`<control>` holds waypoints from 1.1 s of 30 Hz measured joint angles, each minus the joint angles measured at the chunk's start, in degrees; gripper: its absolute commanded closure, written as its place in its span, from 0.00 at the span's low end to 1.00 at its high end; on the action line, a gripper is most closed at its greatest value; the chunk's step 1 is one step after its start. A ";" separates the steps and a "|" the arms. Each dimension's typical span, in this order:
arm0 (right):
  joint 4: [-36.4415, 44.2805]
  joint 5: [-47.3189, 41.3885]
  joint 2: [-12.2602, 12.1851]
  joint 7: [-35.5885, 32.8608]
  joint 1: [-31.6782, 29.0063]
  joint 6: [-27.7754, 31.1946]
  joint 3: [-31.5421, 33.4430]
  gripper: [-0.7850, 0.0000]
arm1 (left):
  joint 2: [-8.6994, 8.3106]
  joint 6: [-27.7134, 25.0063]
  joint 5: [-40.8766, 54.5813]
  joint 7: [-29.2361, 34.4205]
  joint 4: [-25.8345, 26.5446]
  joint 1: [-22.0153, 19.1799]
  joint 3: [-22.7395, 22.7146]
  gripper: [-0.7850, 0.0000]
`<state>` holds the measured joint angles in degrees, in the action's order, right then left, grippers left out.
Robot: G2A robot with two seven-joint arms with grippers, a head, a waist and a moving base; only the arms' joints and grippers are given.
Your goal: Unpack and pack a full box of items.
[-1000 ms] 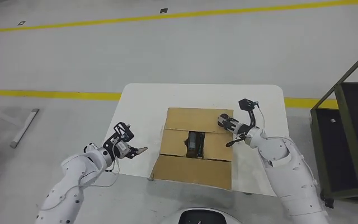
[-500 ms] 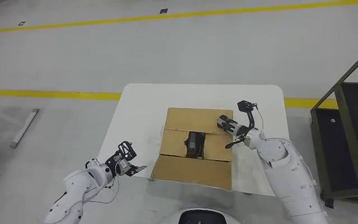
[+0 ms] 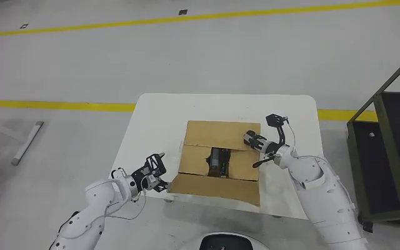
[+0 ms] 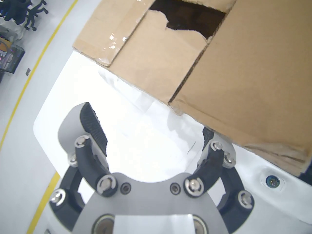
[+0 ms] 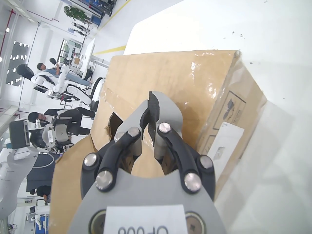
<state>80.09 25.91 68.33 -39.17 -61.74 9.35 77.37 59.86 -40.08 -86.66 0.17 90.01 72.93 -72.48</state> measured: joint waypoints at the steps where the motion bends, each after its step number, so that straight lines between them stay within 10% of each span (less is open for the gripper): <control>1: 0.23 0.68 -0.09 -0.33 -0.01 0.09 -0.06 1.00 | 0.17 0.44 2.27 0.40 0.13 -0.29 0.09 0.00; 22: 14.39 8.39 -2.22 0.70 -4.46 1.51 5.87 1.00 | 3.40 13.33 6.20 2.52 -7.29 -11.21 8.63 0.00; 33: 13.32 12.54 -1.22 6.79 -4.06 1.17 -2.44 1.00 | 4.92 15.78 5.81 0.83 -15.44 -15.11 12.14 0.00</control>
<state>93.41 38.45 67.11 -32.38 -65.80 10.52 74.94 64.78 -24.30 -80.85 1.01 74.57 57.82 -60.34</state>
